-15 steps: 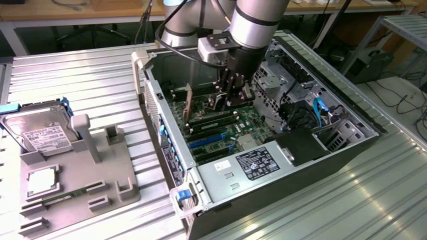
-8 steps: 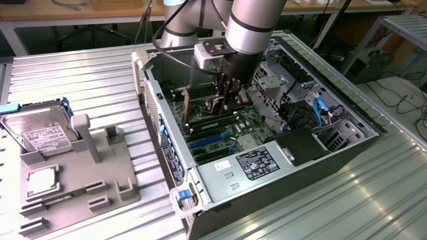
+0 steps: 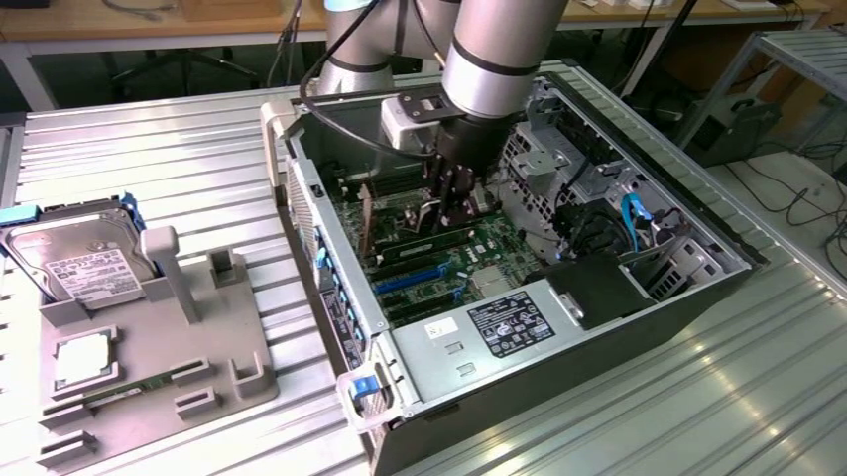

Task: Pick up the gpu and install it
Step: 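Insert the gpu into the slot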

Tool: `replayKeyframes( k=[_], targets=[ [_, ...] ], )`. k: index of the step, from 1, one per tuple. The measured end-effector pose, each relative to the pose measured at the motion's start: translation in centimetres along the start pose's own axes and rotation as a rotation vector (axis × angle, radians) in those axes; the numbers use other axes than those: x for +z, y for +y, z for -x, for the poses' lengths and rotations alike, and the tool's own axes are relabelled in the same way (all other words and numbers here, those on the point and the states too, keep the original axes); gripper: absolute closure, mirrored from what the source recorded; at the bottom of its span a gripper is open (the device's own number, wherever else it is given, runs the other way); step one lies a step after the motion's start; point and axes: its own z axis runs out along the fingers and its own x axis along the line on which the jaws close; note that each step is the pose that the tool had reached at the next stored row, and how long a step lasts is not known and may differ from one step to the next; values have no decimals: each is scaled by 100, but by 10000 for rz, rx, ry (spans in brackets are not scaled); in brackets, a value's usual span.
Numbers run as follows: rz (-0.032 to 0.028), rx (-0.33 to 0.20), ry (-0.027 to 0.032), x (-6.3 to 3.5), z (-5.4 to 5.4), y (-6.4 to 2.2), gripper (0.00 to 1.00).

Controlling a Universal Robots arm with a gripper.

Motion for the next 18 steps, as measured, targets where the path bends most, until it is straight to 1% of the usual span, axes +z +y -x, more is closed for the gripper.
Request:
replayKeyframes(
  k=[2,6,11,13,15,16,18],
  targets=[
    [0,1,13,8,-39,-1,73],
    [-2,2,13,39,-107,3,73],
    [0,1,15,63,-137,55,73],
    [0,0,16,62,-207,55,73],
    [0,2,38,62,-241,55,73],
    [-1,1,38,78,-242,58,73],
    [-1,-22,39,152,-247,84,73]
  ],
)
